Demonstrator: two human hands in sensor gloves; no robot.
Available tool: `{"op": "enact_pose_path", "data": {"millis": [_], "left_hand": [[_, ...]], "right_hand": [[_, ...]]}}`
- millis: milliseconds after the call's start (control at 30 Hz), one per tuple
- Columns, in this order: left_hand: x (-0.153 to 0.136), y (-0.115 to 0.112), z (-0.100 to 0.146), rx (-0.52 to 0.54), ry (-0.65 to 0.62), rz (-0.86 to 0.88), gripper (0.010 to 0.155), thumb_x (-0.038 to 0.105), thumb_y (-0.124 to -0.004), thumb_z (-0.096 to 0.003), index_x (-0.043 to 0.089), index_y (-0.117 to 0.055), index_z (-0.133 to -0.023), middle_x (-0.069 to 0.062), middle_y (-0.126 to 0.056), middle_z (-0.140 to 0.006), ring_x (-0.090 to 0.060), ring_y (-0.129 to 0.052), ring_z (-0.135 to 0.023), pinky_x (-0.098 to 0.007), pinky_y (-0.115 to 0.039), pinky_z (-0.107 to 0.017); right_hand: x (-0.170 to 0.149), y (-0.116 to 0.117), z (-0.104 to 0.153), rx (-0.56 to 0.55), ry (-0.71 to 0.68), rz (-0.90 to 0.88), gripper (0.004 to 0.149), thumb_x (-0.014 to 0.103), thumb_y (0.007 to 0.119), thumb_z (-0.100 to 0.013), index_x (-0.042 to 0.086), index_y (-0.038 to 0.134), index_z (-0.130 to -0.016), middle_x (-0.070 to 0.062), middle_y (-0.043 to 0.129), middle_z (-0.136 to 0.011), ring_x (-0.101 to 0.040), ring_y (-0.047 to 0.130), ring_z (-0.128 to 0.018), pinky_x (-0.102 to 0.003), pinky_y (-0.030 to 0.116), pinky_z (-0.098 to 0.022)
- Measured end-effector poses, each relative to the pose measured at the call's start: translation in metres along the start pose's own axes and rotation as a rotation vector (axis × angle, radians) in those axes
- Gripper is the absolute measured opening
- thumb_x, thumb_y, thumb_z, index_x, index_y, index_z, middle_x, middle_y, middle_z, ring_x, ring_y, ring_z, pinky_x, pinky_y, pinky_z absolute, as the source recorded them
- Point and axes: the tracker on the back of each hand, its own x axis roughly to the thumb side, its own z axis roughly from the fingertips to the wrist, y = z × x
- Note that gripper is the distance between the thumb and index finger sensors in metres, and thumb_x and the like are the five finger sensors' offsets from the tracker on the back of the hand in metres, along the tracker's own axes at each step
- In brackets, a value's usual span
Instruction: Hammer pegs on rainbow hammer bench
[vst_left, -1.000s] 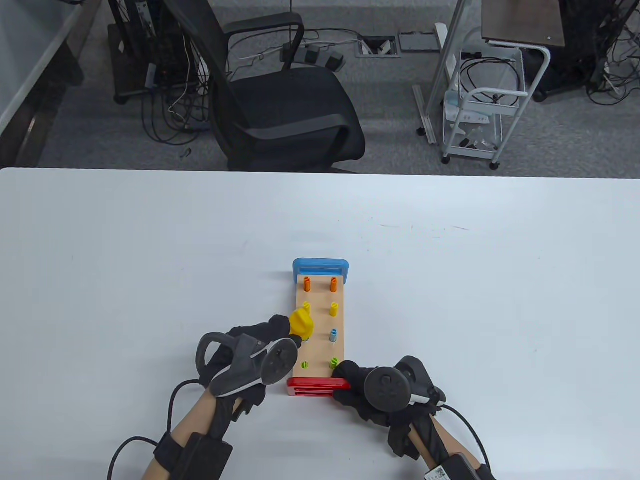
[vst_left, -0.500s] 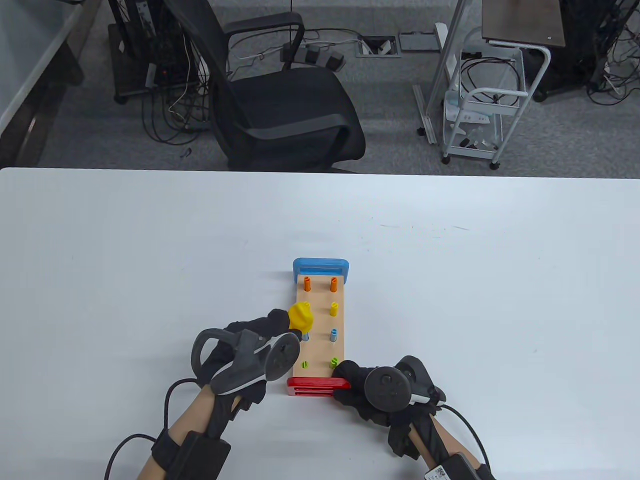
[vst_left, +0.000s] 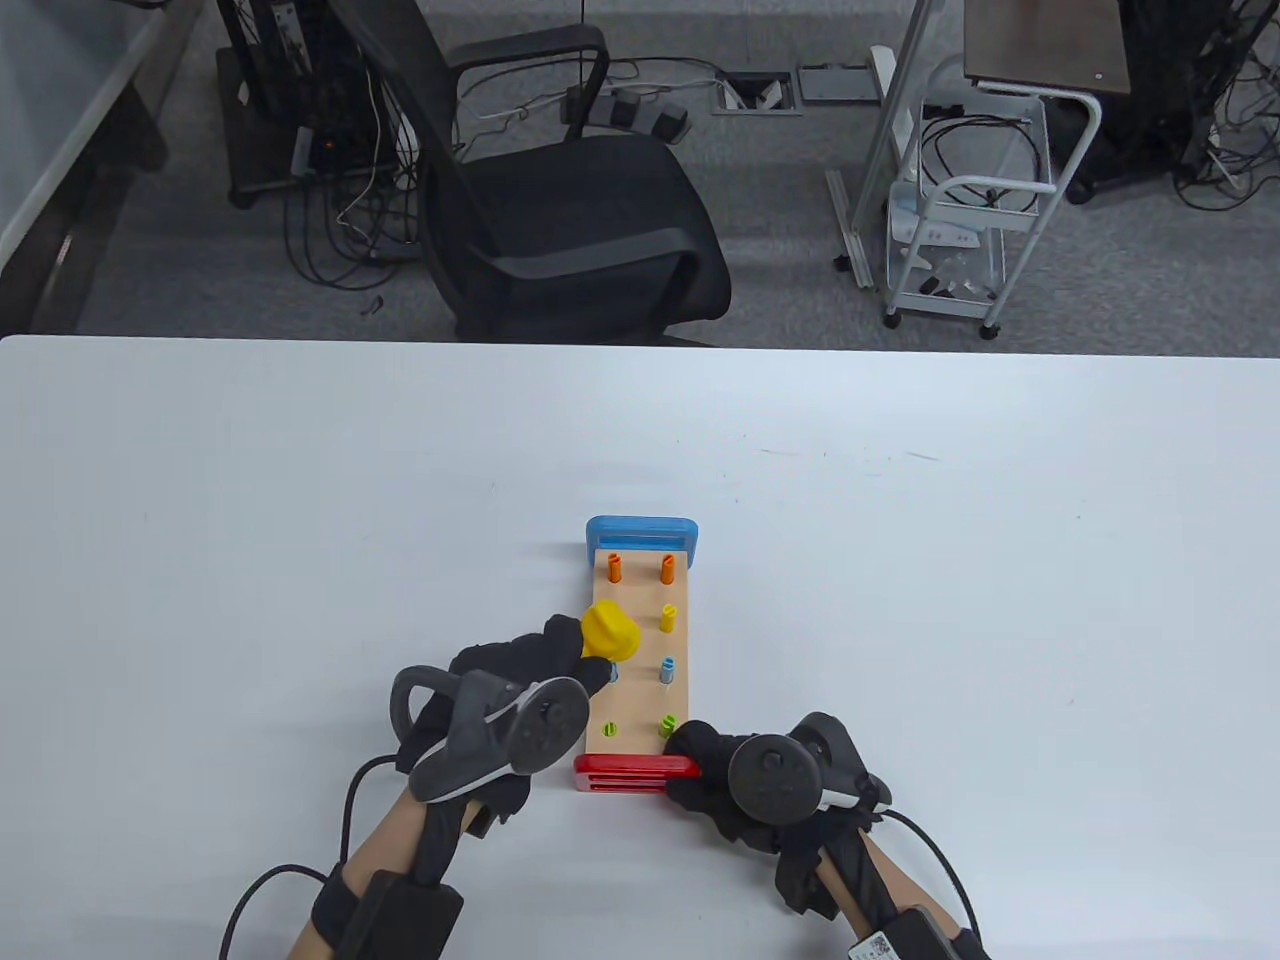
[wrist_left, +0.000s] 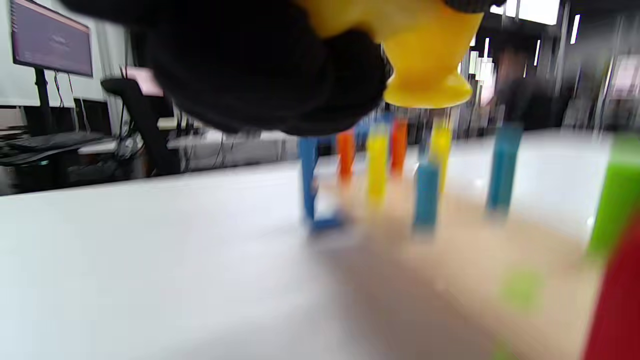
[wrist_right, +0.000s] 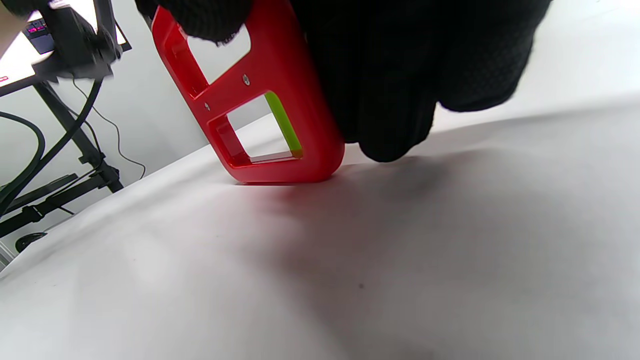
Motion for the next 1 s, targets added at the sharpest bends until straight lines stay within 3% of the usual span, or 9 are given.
{"op": "enact_pose_path", "data": {"millis": [33,67,300,367,400,433,533,633,1000], "left_hand": [[0.0,0.001,0.002,-0.043,0.088,-0.129,0.064,0.062,-0.043,-0.0545,0.018,-0.061,-0.099,0.009,-0.1,-0.064,-0.011,-0.106,-0.033,-0.027,-0.093,-0.028],[-0.006,0.004,0.007,0.174,0.012,-0.004,0.065,0.06,-0.051,-0.0535,0.015,-0.07,-0.096,0.002,-0.103,-0.057,-0.018,-0.105,-0.025,-0.032,-0.09,-0.022],[-0.021,0.039,0.017,0.29,0.019,0.231,0.066,0.058,-0.054,-0.0551,0.011,-0.07,-0.099,-0.006,-0.103,-0.059,-0.025,-0.104,-0.029,-0.037,-0.088,-0.025],[-0.01,0.021,0.011,0.238,-0.018,0.148,0.066,0.056,-0.056,-0.0548,0.009,-0.076,-0.096,-0.006,-0.106,-0.054,-0.025,-0.104,-0.023,-0.037,-0.088,-0.02],[0.002,-0.003,-0.002,-0.025,-0.043,-0.026,0.065,0.056,-0.056,-0.0555,0.008,-0.076,-0.094,-0.006,-0.106,-0.052,-0.024,-0.104,-0.02,-0.036,-0.088,-0.018],[0.001,-0.003,0.003,-0.061,0.003,-0.128,0.064,0.06,-0.046,-0.0551,0.014,-0.065,-0.096,0.005,-0.101,-0.059,-0.014,-0.104,-0.025,-0.029,-0.09,-0.023],[0.0,0.019,0.003,-0.09,-0.02,-0.061,0.065,0.058,-0.053,-0.0559,0.011,-0.072,-0.096,-0.003,-0.103,-0.057,-0.022,-0.103,-0.025,-0.035,-0.087,-0.023],[-0.008,0.041,0.015,0.209,-0.031,0.089,0.065,0.058,-0.054,-0.0547,0.011,-0.074,-0.095,-0.004,-0.104,-0.055,-0.023,-0.103,-0.025,-0.035,-0.088,-0.022],[-0.004,0.0,0.004,0.018,-0.02,-0.019,0.065,0.058,-0.054,-0.0546,0.012,-0.072,-0.097,-0.004,-0.104,-0.057,-0.024,-0.104,-0.027,-0.036,-0.088,-0.024]], "right_hand": [[0.0,0.0,0.0,0.001,0.001,-0.001,0.052,0.041,0.057,-0.059,0.009,0.05,-0.099,-0.023,0.084,-0.094,-0.042,0.09,-0.076,-0.06,0.073,-0.06],[0.0,0.0,0.0,0.002,0.001,0.0,0.052,0.041,0.057,-0.059,0.009,0.05,-0.099,-0.023,0.084,-0.094,-0.042,0.09,-0.076,-0.06,0.073,-0.06],[0.0,0.0,0.0,0.006,0.001,-0.001,0.052,0.041,0.058,-0.059,0.009,0.05,-0.099,-0.023,0.084,-0.094,-0.042,0.09,-0.076,-0.06,0.073,-0.06],[0.0,0.0,0.0,0.006,-0.003,-0.003,0.052,0.041,0.058,-0.059,0.009,0.05,-0.099,-0.023,0.084,-0.094,-0.042,0.09,-0.076,-0.06,0.073,-0.06],[-0.001,0.0,0.0,0.006,-0.003,-0.007,0.052,0.042,0.058,-0.059,0.009,0.05,-0.099,-0.023,0.084,-0.094,-0.042,0.09,-0.076,-0.061,0.073,-0.06],[0.0,0.0,0.0,0.007,-0.002,-0.008,0.052,0.041,0.058,-0.059,0.009,0.05,-0.099,-0.023,0.084,-0.094,-0.042,0.09,-0.076,-0.06,0.073,-0.06],[0.0,0.0,0.0,0.012,0.003,-0.002,0.052,0.041,0.057,-0.059,0.009,0.049,-0.099,-0.023,0.083,-0.095,-0.042,0.089,-0.076,-0.061,0.072,-0.06],[0.0,0.0,0.0,0.011,0.002,-0.007,0.052,0.041,0.058,-0.059,0.009,0.049,-0.099,-0.023,0.083,-0.095,-0.042,0.089,-0.076,-0.061,0.072,-0.06],[0.0,0.0,-0.001,0.007,0.001,-0.004,0.052,0.041,0.057,-0.059,0.009,0.049,-0.099,-0.023,0.084,-0.094,-0.042,0.089,-0.076,-0.061,0.072,-0.06]]}}
